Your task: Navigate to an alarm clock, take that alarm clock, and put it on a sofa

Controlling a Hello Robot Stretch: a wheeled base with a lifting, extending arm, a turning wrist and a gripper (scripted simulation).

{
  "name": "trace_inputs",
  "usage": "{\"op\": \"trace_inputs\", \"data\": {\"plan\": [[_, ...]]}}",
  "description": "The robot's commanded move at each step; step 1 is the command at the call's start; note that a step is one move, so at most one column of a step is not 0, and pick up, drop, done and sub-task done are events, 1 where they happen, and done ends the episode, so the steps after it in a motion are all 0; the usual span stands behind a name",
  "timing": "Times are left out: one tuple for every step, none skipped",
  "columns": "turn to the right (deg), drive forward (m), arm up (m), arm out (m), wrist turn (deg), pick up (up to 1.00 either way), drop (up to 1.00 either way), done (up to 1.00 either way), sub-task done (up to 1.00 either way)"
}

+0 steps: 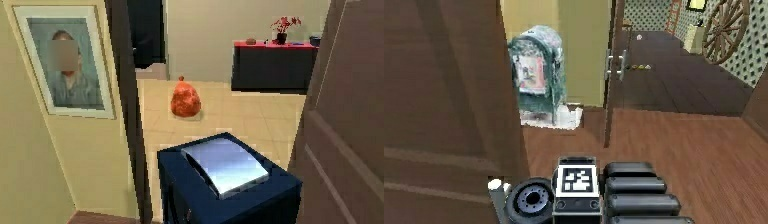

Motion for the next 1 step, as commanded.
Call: {"op": "trace_inputs", "data": {"plan": [[-12.0,0.00,0.00,0.00,0.0,0.00,0.00,0.00,0.00]]}}
